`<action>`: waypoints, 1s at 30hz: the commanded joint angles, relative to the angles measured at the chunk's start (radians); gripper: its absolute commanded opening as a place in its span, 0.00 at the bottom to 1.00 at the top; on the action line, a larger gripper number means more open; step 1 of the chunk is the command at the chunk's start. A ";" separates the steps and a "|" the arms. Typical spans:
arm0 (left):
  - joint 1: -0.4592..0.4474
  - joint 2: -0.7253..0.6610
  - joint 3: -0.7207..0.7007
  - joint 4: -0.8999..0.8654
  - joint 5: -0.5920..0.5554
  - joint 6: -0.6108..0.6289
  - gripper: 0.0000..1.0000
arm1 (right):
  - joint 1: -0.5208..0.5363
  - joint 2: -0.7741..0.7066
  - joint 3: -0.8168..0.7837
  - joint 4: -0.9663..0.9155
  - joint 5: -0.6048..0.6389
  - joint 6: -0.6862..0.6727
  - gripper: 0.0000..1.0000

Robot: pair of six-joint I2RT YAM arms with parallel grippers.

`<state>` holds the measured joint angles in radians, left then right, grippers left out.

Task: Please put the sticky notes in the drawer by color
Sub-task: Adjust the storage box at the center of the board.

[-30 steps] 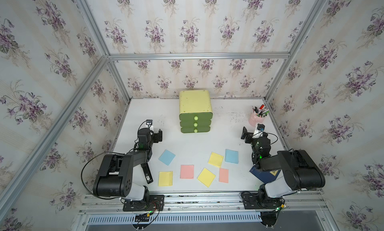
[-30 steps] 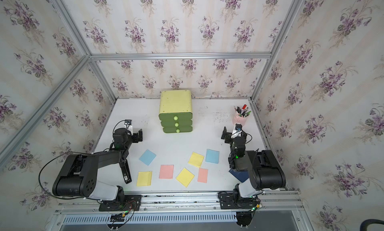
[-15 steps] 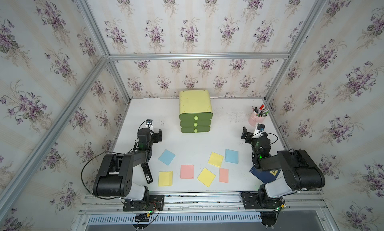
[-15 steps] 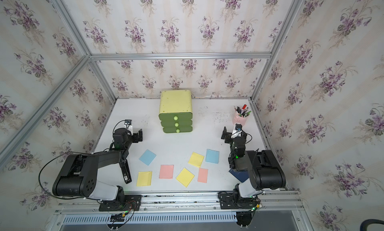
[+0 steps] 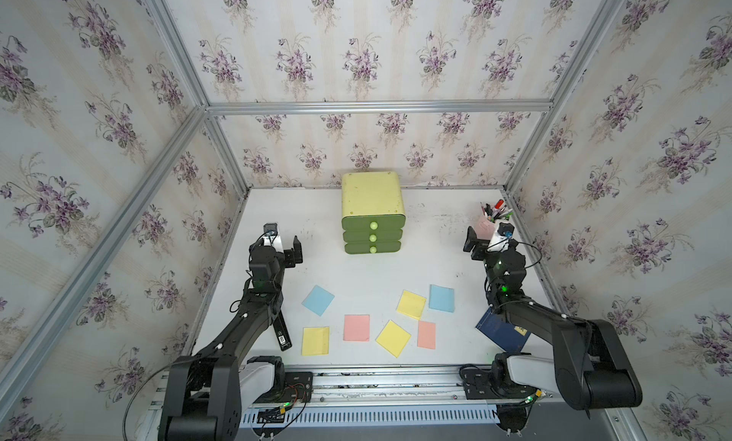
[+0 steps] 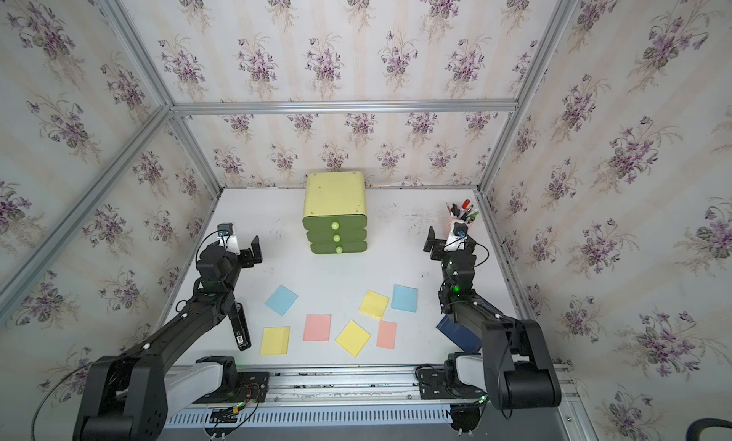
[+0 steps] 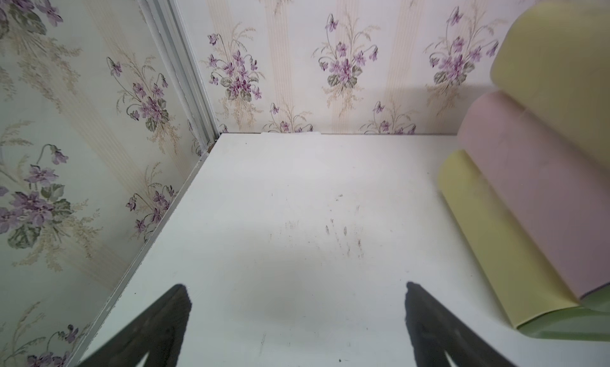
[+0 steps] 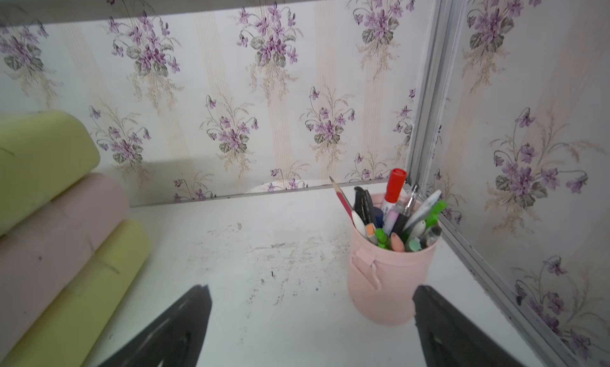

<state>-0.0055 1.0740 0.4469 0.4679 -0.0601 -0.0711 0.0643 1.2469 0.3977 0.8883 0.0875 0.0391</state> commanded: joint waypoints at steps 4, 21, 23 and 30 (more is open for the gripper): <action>0.000 -0.081 0.210 -0.371 0.204 -0.356 1.00 | 0.000 -0.009 0.296 -0.549 -0.231 0.213 1.00; -0.121 0.574 0.991 -0.755 0.623 -0.514 1.00 | 0.279 0.472 1.034 -0.999 -0.459 0.426 0.99; -0.140 0.648 1.055 -0.785 0.619 -0.510 1.00 | 0.279 0.527 1.079 -0.996 -0.494 0.445 0.98; -0.202 0.715 1.071 -0.740 0.578 -0.495 0.93 | 0.297 0.650 1.200 -1.064 -0.555 0.435 0.87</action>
<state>-0.1947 1.7748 1.5097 -0.2806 0.5243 -0.5865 0.3546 1.8793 1.5757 -0.1406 -0.4198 0.4747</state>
